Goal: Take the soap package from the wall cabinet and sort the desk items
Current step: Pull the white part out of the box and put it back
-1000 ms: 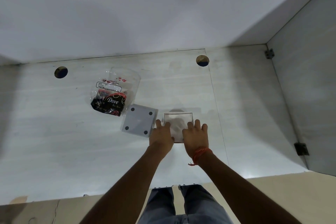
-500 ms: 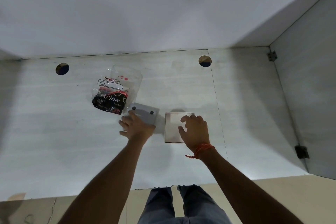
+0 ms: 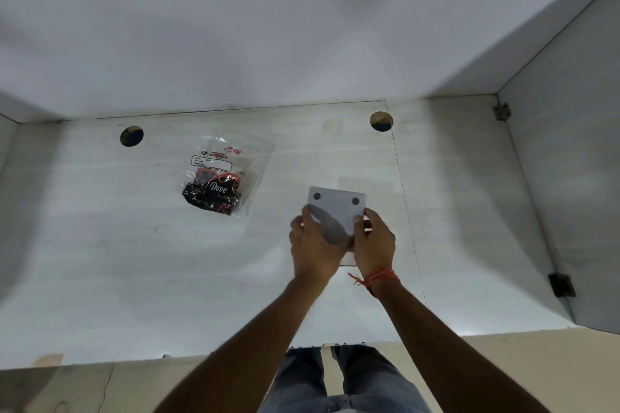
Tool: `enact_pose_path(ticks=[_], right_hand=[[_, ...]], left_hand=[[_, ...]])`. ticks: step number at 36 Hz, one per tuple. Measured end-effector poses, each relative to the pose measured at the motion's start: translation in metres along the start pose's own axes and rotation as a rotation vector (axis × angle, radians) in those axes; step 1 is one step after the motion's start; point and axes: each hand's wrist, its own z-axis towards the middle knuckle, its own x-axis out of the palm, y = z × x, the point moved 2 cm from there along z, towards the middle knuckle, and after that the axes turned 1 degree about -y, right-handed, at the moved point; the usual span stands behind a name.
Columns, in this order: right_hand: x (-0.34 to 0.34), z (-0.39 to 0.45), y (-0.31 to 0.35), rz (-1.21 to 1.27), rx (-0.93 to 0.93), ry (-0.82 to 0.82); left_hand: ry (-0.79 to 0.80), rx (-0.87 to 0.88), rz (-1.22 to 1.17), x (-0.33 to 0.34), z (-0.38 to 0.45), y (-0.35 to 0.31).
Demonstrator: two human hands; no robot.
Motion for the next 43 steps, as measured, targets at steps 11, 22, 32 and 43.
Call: enact_pose_path(ticks=[11,22,32,43], right_hand=[[-0.013,0.011,-0.029,-0.167,0.094,0.078],[-0.013,0.012,-0.021,-0.303,0.022,0.146],[-0.011,0.022,-0.024,-0.238,0.19,0.133],[-0.014,0.036,-0.037,0.023,0.434,0.33]], left_hand=[[0.0,-0.046,-0.086,-0.005,-0.019,0.017],[-0.004,-0.11,-0.03,-0.01,-0.014,0.026],[0.063,-0.153,0.035,-0.016,-0.006,0.021],[0.343,-0.586,-0.269,-0.019,0.018,0.023]])
